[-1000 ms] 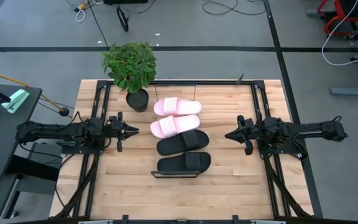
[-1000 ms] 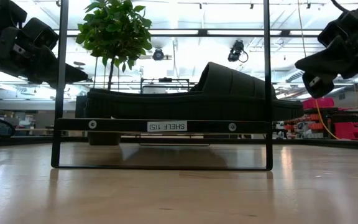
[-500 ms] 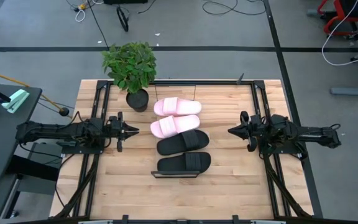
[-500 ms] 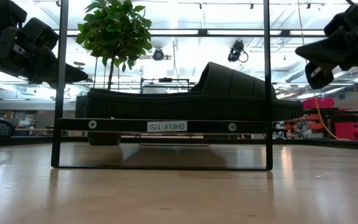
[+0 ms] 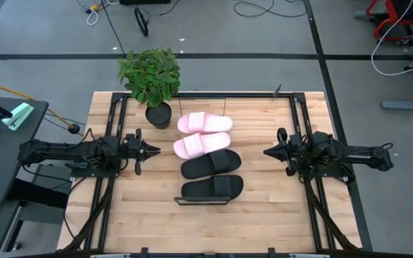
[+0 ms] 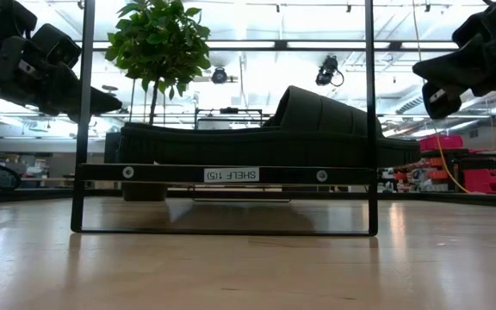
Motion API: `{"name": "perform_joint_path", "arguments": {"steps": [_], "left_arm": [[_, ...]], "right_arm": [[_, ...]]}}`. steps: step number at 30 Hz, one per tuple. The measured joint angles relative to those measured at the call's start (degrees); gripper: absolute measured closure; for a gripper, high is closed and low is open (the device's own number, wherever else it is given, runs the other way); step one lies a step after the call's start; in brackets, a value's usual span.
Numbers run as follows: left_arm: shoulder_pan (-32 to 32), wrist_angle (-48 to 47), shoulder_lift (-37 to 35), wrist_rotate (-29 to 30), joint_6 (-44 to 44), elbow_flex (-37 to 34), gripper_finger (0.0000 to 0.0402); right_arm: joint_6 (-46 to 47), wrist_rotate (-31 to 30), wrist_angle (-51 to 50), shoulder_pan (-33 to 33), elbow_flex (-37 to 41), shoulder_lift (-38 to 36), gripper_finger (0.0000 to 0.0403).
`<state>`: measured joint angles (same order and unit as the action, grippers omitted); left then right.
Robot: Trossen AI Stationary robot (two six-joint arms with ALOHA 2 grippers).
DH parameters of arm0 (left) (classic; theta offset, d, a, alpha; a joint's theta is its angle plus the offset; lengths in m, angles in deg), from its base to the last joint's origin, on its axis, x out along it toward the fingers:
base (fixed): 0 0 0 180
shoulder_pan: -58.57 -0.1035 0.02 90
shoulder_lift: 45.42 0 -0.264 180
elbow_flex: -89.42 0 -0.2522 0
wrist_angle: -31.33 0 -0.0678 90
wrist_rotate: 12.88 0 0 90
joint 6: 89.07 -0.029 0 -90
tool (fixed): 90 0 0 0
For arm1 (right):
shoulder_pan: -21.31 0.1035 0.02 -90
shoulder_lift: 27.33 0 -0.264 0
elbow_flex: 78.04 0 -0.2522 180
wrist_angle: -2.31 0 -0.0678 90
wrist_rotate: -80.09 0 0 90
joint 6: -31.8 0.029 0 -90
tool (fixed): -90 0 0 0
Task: Pick and place slides into the shelf
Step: Return to Home Position
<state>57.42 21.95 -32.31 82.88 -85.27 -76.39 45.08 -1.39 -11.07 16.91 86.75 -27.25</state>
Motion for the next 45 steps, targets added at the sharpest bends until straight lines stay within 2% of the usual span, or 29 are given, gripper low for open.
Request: {"name": "perform_joint_path", "arguments": {"steps": [8, 15, 28, 38, 45], "left_arm": [[0.0, 0.04, -0.02, 0.01, 0.0, 0.0, 0.0338], [0.0, 0.04, 0.0, -0.01, 0.04, 0.0, 0.0349], [0.0, 0.04, 0.0, 0.01, 0.03, 0.0, 0.0338], [0.0, 0.04, 0.0, 0.01, 0.01, 0.0, 0.0351], [0.0, 0.04, 0.0, 0.0, 0.01, 0.0, 0.0343]], "right_arm": [[-1.8, -0.07, -0.09, 0.0, 0.0, 1.86, 0.04], [-5.33, -1.45, -0.17, 0.0, 0.0, 2.48, 0.0397], [-5.38, -1.44, -0.13, 0.0, 0.0, 2.48, 0.0391], [-5.38, -1.42, -0.13, 0.0, 0.0, 2.5, 0.039], [-5.38, -1.4, -0.13, 0.0, 0.0, 2.5, 0.0389]]}}
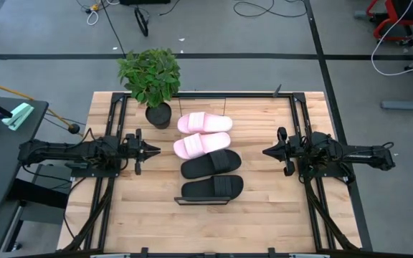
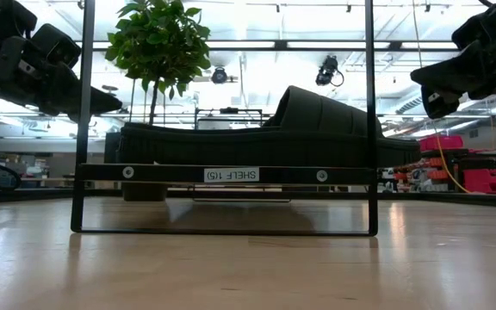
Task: Pick and place slides into the shelf
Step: Return to Home Position
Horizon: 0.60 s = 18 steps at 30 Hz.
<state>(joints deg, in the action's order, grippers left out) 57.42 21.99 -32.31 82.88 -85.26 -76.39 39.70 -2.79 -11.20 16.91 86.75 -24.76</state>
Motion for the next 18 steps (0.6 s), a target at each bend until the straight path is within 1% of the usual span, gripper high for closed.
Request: {"name": "perform_joint_path", "arguments": {"steps": [6, 18], "left_arm": [[0.0, 0.02, 0.0, 0.01, 0.0, 0.0, 0.0337], [0.0, 0.02, 0.0, 0.01, -0.01, 0.0, 0.035]], "right_arm": [[0.01, 0.0, 0.0, 0.0, 0.0, 0.0, 0.0387], [0.02, 0.0, 0.0, 0.0, 0.0, 0.0, 0.0388]]}}
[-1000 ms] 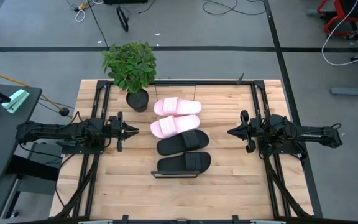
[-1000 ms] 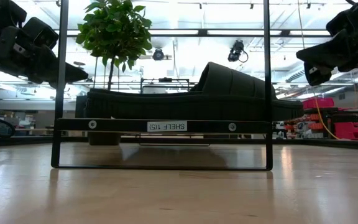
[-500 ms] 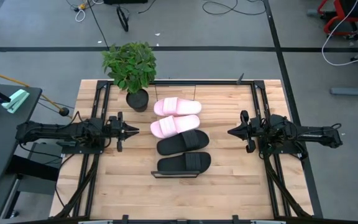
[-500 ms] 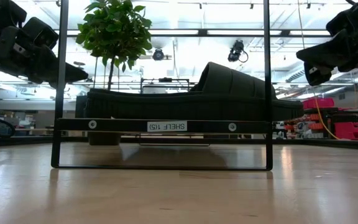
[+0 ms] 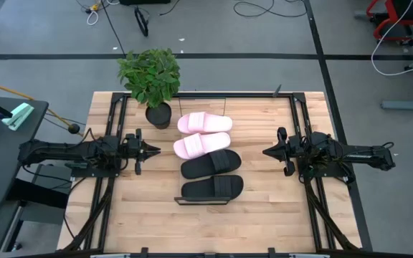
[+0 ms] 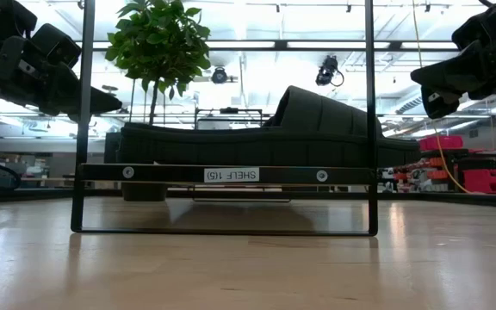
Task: Pick and place slides into the shelf
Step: Return to Home Position
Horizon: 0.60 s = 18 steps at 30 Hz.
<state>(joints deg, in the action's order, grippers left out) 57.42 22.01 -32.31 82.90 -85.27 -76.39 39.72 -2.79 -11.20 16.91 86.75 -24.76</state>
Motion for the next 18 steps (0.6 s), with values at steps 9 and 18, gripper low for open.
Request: {"name": "perform_joint_path", "arguments": {"steps": [9, 18], "left_arm": [[-0.01, -0.01, 0.0, 0.0, 0.03, 0.0, 0.0338], [0.0, 0.0, 0.0, 0.0, 0.04, 0.0, 0.0348]], "right_arm": [[0.0, 0.0, 0.0, 0.0, 0.0, 0.0, 0.0387], [0.0, 0.0, 0.0, 0.0, 0.0, 0.0, 0.0386]]}}
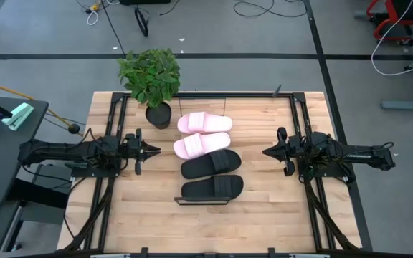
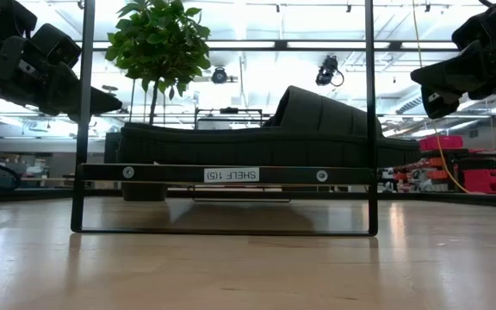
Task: Pick and place slides into the shelf
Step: Return to Home Position
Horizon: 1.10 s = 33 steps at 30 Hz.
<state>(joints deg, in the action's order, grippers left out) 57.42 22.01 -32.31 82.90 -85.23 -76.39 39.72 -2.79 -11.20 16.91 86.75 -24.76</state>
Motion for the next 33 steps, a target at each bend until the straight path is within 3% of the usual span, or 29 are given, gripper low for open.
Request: {"name": "perform_joint_path", "arguments": {"steps": [33], "left_arm": [[-0.01, -0.02, 0.0, -0.02, 0.0, -0.01, 0.0342]], "right_arm": [[0.01, 0.02, 0.02, 0.01, 0.0, 0.0, 0.0389]]}}
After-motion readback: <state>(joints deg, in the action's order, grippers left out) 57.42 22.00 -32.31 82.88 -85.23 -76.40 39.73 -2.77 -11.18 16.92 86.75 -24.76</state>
